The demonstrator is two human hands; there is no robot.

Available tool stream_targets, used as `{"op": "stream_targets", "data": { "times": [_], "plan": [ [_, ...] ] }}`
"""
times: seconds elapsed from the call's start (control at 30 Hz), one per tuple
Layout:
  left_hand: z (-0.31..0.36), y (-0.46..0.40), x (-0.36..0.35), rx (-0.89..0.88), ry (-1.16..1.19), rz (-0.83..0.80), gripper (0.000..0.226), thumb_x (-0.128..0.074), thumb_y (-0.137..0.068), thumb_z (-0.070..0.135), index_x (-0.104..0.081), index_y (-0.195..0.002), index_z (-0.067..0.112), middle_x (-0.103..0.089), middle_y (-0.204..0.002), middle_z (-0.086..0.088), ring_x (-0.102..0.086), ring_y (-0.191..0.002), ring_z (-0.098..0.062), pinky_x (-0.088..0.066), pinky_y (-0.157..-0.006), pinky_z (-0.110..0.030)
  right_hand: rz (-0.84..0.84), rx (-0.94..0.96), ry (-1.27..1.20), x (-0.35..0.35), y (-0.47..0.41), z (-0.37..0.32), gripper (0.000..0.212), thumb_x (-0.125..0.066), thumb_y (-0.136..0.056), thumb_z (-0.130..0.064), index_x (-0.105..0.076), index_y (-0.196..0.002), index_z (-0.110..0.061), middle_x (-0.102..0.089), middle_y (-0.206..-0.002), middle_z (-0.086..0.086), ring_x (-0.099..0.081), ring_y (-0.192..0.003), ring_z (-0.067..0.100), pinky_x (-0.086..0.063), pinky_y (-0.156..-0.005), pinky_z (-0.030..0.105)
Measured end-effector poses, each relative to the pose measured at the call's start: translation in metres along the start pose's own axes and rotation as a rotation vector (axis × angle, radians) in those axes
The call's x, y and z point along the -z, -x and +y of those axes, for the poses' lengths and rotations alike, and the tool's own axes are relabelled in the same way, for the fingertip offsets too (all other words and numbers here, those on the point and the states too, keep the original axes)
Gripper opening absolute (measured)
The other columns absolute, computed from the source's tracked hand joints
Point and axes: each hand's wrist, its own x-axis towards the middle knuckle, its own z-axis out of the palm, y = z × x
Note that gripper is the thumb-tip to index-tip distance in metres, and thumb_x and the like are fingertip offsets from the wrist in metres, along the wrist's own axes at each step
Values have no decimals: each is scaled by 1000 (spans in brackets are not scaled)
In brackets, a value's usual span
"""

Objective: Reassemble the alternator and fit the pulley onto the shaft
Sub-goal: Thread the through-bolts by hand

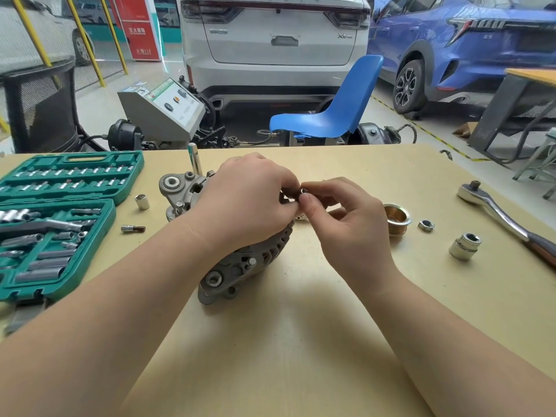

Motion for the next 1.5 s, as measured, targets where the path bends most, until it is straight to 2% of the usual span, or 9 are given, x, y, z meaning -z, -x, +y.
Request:
{"op": "stream_targets", "data": {
  "times": [0.23, 0.4, 0.6, 0.8, 0.9, 1.07, 1.23, 1.37, 1.5],
  "plan": [
    [-2, -1, 0, 10, 21, 3, 10, -72, -95, 46, -74, -101, 38, -57, -83, 22, -53, -108, -17, -40, -82, -37, 17, -78, -46, 2, -1, 2, 9, -82, -91, -26, -77, -95, -20, -76, -87, -5, -71, -84, 16, -52, -68, 26],
    [-2, -2, 2, -4, 10, -28, 20, -68, -97, 51, -79, -108, 37, -72, -96, 16, -56, -111, -18, -45, -92, -41, 14, 4, 0, 0, 0, 0, 12, -77, -93, -13, -82, -100, -21, -72, -89, -5, -68, -83, 18, -47, -65, 18],
    [-1, -1, 1, 13, -4, -16, 16, -73, -91, 49, -72, -103, 38, -69, -98, 15, -52, -111, -18, -45, -92, -41, 40, -42, -8, -1, -1, 0, 5, -81, -91, -21, -78, -87, -21, -75, -81, -5, -71, -80, 18, -53, -66, 33],
    [-2, -2, 5, 30, 16, -45, 17, -69, -96, 47, -79, -107, 38, -75, -102, 13, -55, -116, -20, -48, -100, -48, 27, 7, 8, 0, 0, -1, 14, -79, -92, -15, -81, -105, -20, -72, -92, -4, -68, -82, 18, -47, -66, 18],
    [1, -1, 4, 19, -23, -54, 19, -66, -96, 45, -79, -107, 38, -75, -102, 14, -56, -115, -20, -49, -100, -48, 13, 35, 39, -1, 0, -2, 14, -76, -92, -9, -83, -100, -19, -72, -89, -5, -68, -82, 17, -49, -65, 20],
    [1, -2, 3, 32, -7, -24, 12, -73, -92, 43, -68, -101, 37, -67, -101, 16, -53, -115, -20, -49, -95, -44, 57, -55, -13, -1, -2, -1, 7, -83, -89, -20, -77, -87, -19, -75, -82, -6, -71, -80, 15, -51, -68, 25],
    [-1, -3, 3, 46, 25, -28, 16, -71, -95, 48, -77, -103, 35, -74, -103, 11, -56, -115, -20, -51, -98, -49, 30, -19, -6, 0, -1, -4, 15, -79, -92, -18, -80, -106, -23, -72, -91, -5, -67, -84, 16, -45, -68, 15],
    [0, -3, 4, 27, 5, -48, 17, -69, -96, 45, -79, -103, 35, -74, -100, 12, -56, -112, -19, -51, -98, -47, 19, 25, 36, -2, 0, -5, 19, -75, -92, -8, -82, -99, -24, -72, -89, -5, -68, -82, 17, -48, -67, 20],
    [1, -2, 3, 35, -6, -29, 15, -72, -92, 44, -72, -105, 37, -71, -104, 13, -55, -114, -19, -50, -98, -46, 54, -33, -11, -4, 0, -4, 7, -80, -90, -14, -78, -87, -21, -74, -82, -4, -70, -79, 16, -51, -67, 27]
  ]
}}
